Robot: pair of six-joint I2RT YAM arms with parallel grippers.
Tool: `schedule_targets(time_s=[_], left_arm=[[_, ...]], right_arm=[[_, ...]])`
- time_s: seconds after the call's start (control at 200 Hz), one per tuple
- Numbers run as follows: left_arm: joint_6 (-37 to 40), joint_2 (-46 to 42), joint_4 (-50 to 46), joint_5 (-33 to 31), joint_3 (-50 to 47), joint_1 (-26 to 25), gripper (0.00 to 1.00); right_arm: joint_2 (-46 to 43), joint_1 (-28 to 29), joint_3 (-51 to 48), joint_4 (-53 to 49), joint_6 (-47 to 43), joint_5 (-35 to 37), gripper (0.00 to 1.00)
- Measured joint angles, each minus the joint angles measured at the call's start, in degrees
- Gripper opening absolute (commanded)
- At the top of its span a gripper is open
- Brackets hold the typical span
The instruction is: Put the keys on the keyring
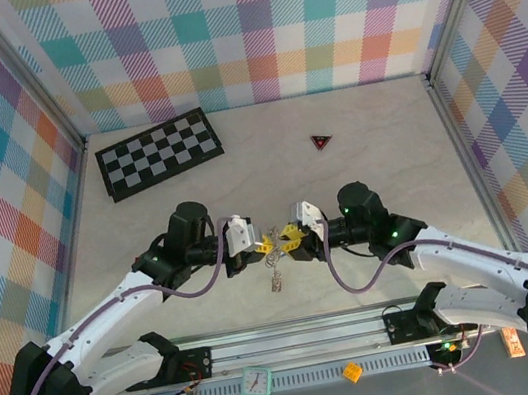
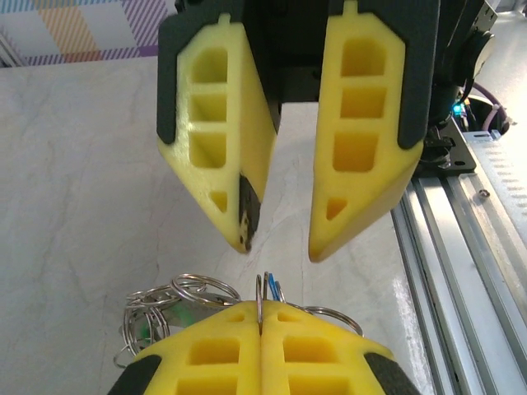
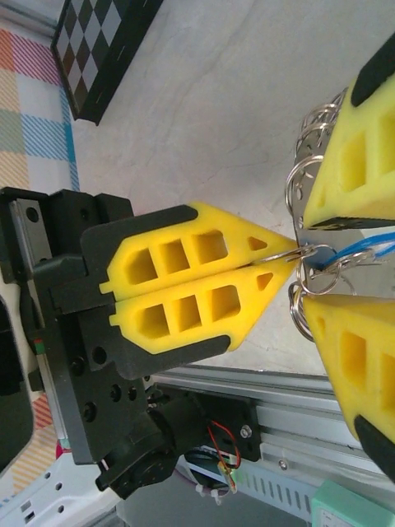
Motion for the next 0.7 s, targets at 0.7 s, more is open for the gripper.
schedule_targets(time_s=[0.7], left_arm=[[-0.2,0.0,1.3,2.1,-1.1,0.0,0.0]], right_arm=[[3.8,0.0,0.0,2.5,-2.1,-2.4,0.02]])
